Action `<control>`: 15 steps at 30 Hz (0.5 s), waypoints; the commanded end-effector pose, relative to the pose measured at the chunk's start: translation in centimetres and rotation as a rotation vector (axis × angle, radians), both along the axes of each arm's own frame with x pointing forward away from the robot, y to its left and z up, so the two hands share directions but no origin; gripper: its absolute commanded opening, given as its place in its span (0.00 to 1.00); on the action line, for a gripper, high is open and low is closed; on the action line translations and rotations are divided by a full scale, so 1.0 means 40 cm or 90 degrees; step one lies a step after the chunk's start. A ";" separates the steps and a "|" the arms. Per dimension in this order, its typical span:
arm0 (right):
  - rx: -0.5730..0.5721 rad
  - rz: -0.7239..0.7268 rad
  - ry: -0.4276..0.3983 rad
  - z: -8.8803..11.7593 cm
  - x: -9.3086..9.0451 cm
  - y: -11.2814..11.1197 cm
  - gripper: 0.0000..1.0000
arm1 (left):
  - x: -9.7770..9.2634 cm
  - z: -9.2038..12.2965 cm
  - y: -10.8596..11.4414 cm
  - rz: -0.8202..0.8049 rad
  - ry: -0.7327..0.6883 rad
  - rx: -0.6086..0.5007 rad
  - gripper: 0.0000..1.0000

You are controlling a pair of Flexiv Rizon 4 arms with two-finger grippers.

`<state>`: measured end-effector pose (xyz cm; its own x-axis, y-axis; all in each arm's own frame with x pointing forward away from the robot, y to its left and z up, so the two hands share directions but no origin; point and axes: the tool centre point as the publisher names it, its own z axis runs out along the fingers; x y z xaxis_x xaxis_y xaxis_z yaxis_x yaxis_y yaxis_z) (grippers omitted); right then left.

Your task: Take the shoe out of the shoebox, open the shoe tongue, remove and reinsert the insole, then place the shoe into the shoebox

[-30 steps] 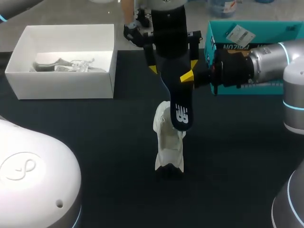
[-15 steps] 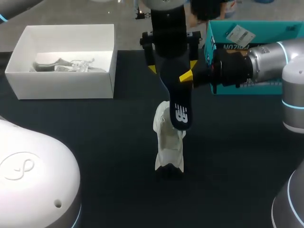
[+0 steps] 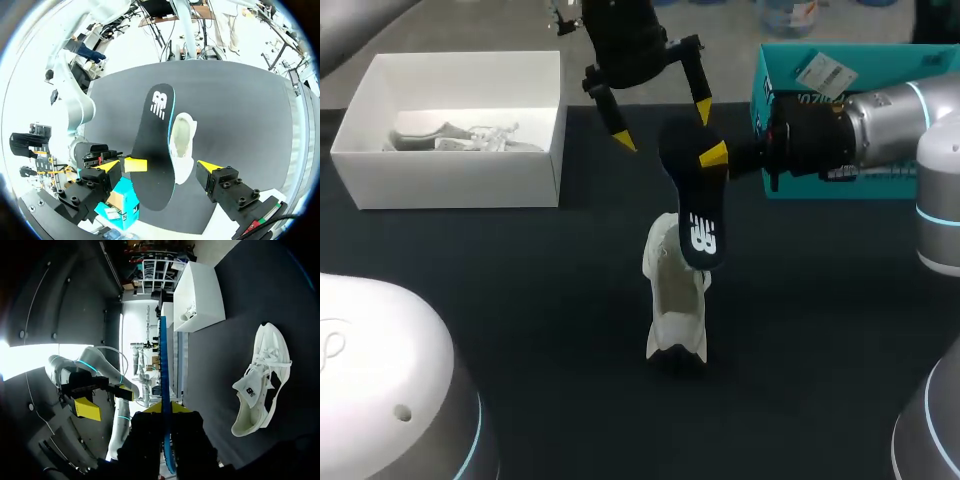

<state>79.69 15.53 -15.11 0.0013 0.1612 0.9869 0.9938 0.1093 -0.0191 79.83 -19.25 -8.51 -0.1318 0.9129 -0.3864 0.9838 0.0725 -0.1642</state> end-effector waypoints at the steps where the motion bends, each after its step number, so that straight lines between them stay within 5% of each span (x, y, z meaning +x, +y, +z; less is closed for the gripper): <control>1: -0.006 -0.001 0.000 0.007 -0.006 -0.004 0.00 | 0.006 -0.022 0.057 0.046 0.041 -0.257 1.00; 11: -0.005 -0.015 0.003 0.003 -0.014 -0.024 0.00 | 0.005 -0.008 0.068 0.041 0.020 -0.352 1.00; 15: -0.009 -0.017 0.003 0.009 -0.015 -0.032 0.00 | -0.002 -0.004 0.066 0.025 0.021 -0.331 1.00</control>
<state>79.46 14.51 -15.12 0.0086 0.1652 0.9862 0.9958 0.0880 -0.0235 80.53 -16.96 -8.32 -0.1629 0.7232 -0.6711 0.9747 0.0127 -0.2230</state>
